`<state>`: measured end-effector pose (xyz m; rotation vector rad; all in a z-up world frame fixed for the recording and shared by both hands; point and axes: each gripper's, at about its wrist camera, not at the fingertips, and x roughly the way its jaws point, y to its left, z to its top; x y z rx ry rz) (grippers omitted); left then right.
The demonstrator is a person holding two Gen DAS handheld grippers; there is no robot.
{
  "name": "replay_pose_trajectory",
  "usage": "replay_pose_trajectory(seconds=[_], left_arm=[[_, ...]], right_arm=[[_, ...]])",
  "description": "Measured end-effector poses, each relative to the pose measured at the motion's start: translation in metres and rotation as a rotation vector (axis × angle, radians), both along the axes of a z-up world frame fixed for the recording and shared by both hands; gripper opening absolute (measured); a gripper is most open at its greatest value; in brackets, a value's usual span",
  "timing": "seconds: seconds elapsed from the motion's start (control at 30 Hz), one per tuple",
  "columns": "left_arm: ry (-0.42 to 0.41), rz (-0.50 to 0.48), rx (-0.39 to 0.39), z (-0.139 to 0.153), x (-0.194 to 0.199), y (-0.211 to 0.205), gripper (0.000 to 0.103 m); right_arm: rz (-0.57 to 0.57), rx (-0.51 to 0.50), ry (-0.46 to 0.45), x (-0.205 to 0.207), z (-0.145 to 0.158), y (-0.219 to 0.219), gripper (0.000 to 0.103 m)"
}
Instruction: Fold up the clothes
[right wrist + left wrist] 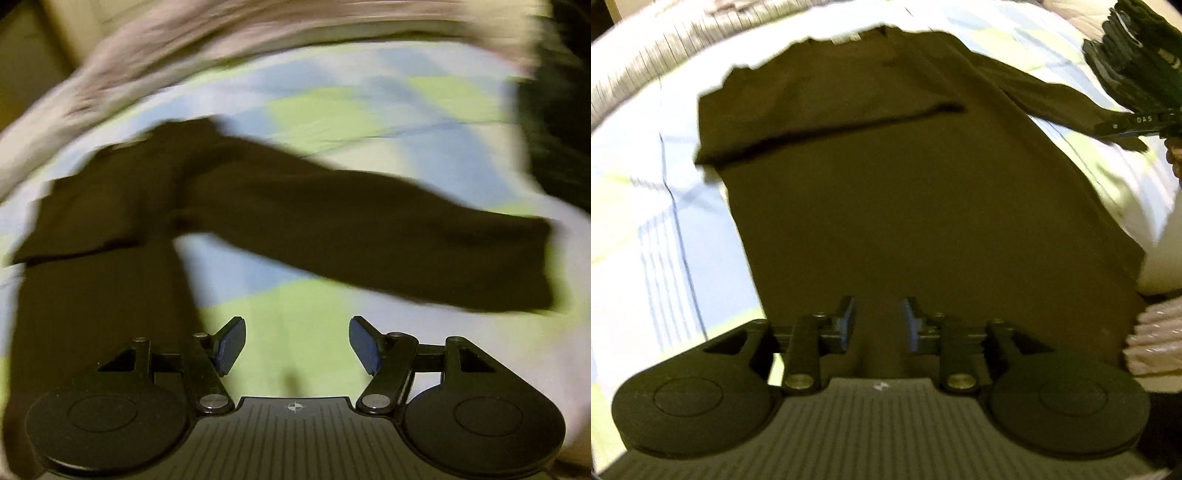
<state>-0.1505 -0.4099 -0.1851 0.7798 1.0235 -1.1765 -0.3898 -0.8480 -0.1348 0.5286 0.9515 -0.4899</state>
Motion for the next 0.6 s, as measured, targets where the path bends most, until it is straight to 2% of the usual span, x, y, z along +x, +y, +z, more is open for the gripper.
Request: replay_pose_trajectory(seconds=[0.07,0.13,0.17,0.27,0.4,0.43,0.47,0.53,0.6], left_arm=[[-0.094,-0.045,-0.015,-0.003,0.004,-0.012,0.054],[-0.203,-0.146,-0.028,-0.011,0.003,-0.027,0.060],[-0.233,-0.198,-0.035,-0.015,0.004,-0.035,0.060],[-0.266,-0.319,-0.082,-0.025,0.008,-0.053,0.060],[-0.230,-0.309,-0.144,-0.029,0.028,-0.049,0.060],[-0.215,-0.292,-0.145,-0.029,0.035,-0.044,0.060],[-0.207,-0.275,-0.144,-0.029,0.042,-0.037,0.060],[-0.200,-0.233,-0.142,-0.024,0.058,-0.019,0.060],[-0.197,-0.186,-0.138,-0.017,0.075,0.004,0.060]], right_arm=[[0.084,0.033,-0.064,0.039,-0.002,0.022,0.066],[0.136,0.054,-0.098,0.078,-0.011,0.035,0.066],[0.155,0.061,-0.108,0.099,-0.017,0.040,0.066],[0.165,0.048,-0.105,0.150,-0.040,0.041,0.065],[0.139,0.045,-0.053,0.207,-0.082,0.030,0.064],[0.138,0.059,-0.032,0.218,-0.091,0.028,0.032],[0.137,0.070,-0.012,0.225,-0.095,0.028,0.016],[0.129,0.049,0.008,0.236,-0.085,0.037,0.010],[0.148,0.009,-0.006,0.248,-0.061,0.053,0.010]])
